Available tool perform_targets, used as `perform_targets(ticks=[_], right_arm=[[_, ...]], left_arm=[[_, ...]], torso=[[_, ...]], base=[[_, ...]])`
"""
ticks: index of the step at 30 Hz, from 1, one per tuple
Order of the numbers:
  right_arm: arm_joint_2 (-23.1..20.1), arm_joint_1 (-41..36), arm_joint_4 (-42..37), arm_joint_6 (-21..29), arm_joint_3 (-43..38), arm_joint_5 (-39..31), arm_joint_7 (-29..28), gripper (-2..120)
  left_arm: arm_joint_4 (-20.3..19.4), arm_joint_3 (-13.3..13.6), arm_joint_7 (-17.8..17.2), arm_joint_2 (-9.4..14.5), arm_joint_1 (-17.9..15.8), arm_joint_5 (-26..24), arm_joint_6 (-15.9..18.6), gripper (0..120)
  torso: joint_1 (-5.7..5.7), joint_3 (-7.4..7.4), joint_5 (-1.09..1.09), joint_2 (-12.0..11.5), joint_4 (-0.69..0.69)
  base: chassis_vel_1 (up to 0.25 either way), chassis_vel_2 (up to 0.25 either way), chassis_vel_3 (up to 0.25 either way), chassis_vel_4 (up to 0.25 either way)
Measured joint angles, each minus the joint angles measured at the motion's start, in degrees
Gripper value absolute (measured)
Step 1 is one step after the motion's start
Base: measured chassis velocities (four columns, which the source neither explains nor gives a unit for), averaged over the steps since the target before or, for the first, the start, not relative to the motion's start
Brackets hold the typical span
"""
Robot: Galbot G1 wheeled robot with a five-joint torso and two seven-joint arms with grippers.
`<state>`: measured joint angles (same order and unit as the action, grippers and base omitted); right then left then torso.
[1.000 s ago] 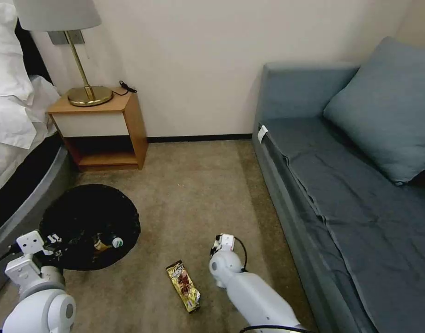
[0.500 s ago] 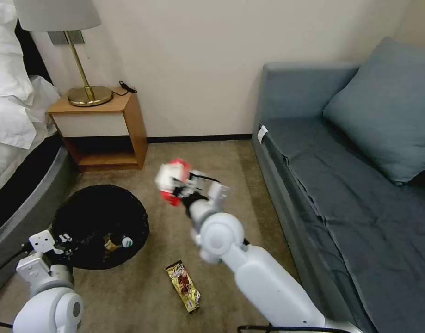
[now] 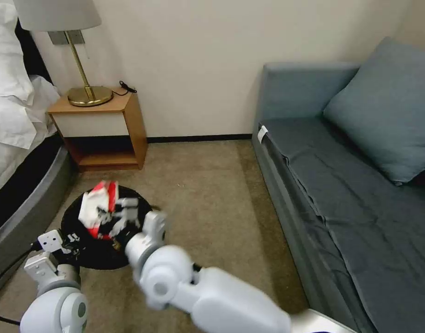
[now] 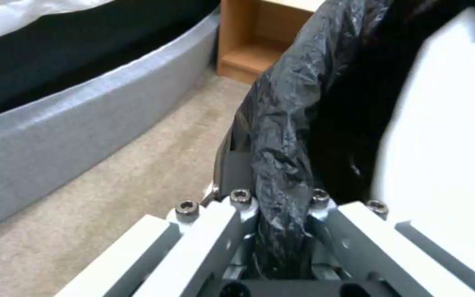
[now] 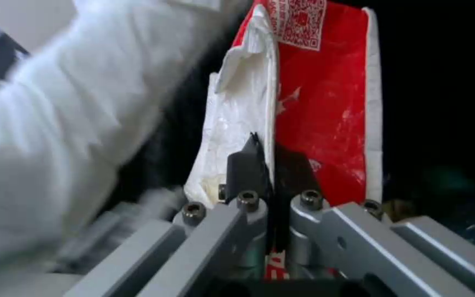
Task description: Pick up the trash bin, then pick up the garbage on the floor and place it into the trash bin.
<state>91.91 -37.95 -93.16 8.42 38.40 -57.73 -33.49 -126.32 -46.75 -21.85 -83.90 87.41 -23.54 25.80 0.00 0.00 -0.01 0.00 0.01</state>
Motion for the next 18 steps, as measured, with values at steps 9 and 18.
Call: perform_targets(ticks=[9, 18], right_arm=[[-0.2, 0.4, 3.9, 0.5, 0.4, 4.1, 0.7, 13], [-1.8, -0.1, 1.9, 0.9, -1.4, 6.5, 1.0, 49]], left_arm=[[-1.9, 0.2, 0.0, -0.2, 0.5, -0.5, 0.3, 3], [-1.3, 0.2, 0.1, -0.1, 0.3, -0.5, 0.4, 3]], torso=[[0.0, 0.0, 0.01, 0.0, -0.01], [0.0, 0.0, 0.01, 0.0, -0.01]], base=[[0.0, 0.0, 0.0, 0.0], [0.0, 0.0, 0.0, 0.0]])
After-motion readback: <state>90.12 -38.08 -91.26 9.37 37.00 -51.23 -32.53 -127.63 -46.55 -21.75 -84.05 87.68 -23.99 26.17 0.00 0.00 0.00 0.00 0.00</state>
